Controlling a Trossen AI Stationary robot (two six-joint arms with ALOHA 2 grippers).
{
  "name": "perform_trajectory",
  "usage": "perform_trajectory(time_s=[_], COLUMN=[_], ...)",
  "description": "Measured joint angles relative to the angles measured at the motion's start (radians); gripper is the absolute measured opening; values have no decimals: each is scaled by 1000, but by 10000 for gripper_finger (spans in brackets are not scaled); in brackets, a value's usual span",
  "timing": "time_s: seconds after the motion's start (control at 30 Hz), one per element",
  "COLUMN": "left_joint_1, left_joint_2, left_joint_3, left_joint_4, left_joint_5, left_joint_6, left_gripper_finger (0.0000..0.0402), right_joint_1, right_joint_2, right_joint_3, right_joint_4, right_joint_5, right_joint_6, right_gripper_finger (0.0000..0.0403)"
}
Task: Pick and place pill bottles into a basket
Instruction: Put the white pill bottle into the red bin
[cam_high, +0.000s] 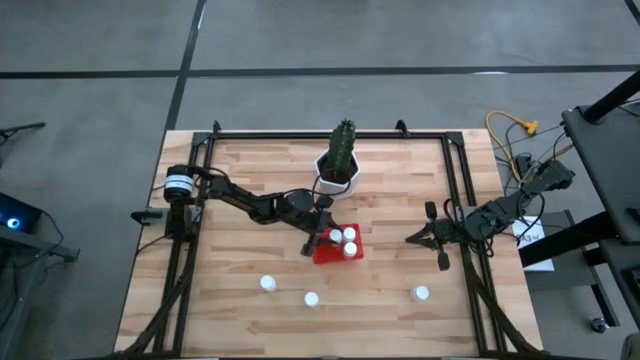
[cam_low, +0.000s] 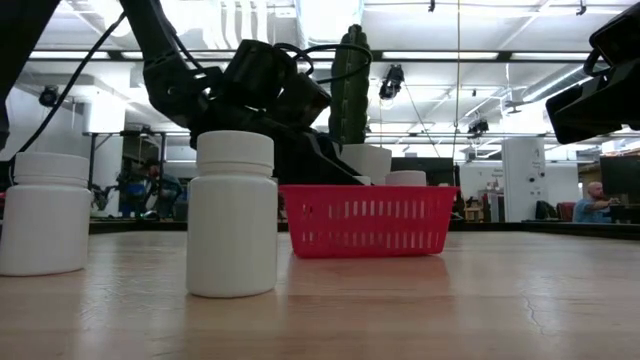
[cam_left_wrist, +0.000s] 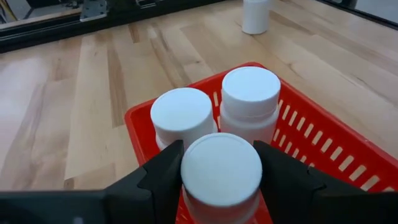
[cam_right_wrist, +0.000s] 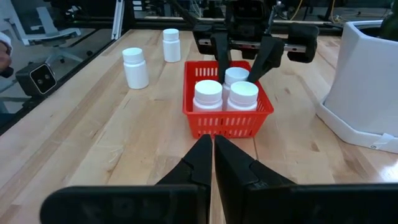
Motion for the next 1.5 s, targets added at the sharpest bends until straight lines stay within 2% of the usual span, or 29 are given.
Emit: perform_trajectory(time_s=[0.4,1.5], left_joint_1=[0,0], left_joint_2=[-1,-39], left_joint_3=[0,2], left_joint_4=[1,0], left_joint_5=[-31,-36], left_joint_6=[1,28], left_gripper_finger=[177,178], right_joint_1=[0,0], right_joint_2=[0,0], right_joint_3=[0,0], right_joint_4=[0,0], right_joint_5=[0,-1], right_joint_6=[0,0], right_gripper_finger=[9,9])
